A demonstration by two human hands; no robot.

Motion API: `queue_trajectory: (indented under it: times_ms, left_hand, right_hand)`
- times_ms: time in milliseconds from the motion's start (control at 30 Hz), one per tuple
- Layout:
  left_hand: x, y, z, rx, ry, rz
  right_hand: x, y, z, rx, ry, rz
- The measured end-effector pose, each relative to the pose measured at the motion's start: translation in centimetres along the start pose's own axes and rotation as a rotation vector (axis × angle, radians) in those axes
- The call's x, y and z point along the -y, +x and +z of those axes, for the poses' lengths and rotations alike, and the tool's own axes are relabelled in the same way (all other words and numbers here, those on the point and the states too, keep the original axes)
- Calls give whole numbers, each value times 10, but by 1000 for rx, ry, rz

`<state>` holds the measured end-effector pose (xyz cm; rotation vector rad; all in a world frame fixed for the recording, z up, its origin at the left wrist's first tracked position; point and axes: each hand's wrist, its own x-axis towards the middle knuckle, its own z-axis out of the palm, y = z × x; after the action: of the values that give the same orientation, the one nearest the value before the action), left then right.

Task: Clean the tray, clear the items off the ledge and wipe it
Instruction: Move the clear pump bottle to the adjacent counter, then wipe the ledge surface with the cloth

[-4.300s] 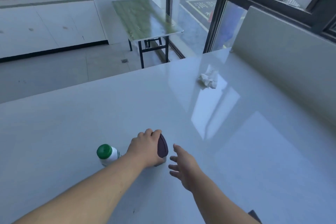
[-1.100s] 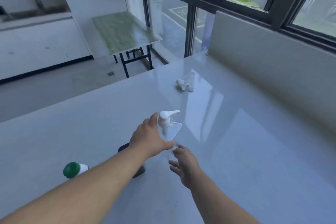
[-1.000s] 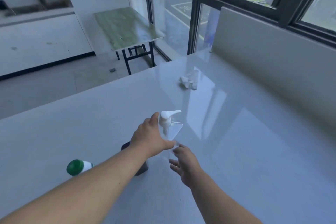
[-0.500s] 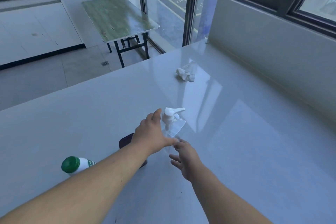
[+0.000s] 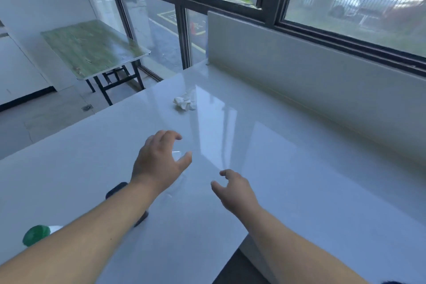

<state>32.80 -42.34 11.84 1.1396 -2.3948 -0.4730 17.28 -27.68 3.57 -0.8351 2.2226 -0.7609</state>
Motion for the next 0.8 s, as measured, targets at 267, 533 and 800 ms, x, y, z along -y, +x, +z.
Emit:
queue_trajectory:
  times_ms: [267,533,800]
  left_hand:
    - [-164,-57,118,621,115,199]
    - [-319,-166,231,910,212,398]
    - [-395,-256,307,1007,325,322]
  right_hand:
    - [-152,-73,-131,-235,-328,-4]
    - [-338,-196,-226,-299,-423,213]
    - [-457,-274,-236,-228,-237,427]
